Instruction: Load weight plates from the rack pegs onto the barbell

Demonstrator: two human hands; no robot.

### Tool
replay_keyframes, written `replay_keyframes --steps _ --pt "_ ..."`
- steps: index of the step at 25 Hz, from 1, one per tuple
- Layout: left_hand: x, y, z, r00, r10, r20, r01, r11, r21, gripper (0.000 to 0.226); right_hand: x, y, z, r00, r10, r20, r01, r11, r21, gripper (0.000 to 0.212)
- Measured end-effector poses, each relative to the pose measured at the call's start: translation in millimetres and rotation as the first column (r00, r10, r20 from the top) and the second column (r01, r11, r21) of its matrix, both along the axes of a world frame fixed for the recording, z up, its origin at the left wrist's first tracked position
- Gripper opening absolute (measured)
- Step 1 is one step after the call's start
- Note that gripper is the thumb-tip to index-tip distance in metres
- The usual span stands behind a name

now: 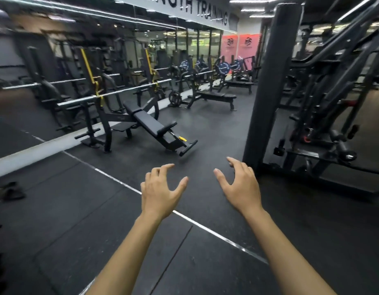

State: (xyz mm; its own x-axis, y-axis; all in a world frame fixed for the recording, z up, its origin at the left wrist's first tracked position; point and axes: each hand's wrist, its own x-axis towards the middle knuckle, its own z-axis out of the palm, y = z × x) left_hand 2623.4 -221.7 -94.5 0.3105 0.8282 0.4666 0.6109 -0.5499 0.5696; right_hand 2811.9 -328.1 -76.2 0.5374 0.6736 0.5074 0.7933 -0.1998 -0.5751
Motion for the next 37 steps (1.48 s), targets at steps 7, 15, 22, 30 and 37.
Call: replay_keyframes --steps 7,15,22,30,37 --pt "8 170 -18 0.984 0.178 0.004 -0.178 0.984 -0.004 0.067 16 202 -20 0.980 0.201 0.002 -0.201 0.980 0.012 0.056" --pt "17 388 0 0.936 0.351 0.039 -0.351 0.936 0.012 0.058 40 436 -7 0.952 0.300 0.059 -0.300 0.954 -0.007 0.059" --pt "36 533 -19 0.866 0.500 -0.004 -0.500 0.866 -0.010 0.059 53 632 -25 0.871 0.488 0.059 -0.489 0.872 0.001 0.060" --pt "25 672 -10 0.657 0.753 0.022 -0.752 0.658 -0.045 0.055 38 844 -23 0.678 0.735 0.023 -0.733 0.678 -0.053 0.061" --pt "-48 778 -30 0.495 0.869 -0.009 -0.866 0.492 -0.091 0.060 -55 982 -50 0.506 0.862 -0.029 -0.862 0.504 -0.056 0.061"
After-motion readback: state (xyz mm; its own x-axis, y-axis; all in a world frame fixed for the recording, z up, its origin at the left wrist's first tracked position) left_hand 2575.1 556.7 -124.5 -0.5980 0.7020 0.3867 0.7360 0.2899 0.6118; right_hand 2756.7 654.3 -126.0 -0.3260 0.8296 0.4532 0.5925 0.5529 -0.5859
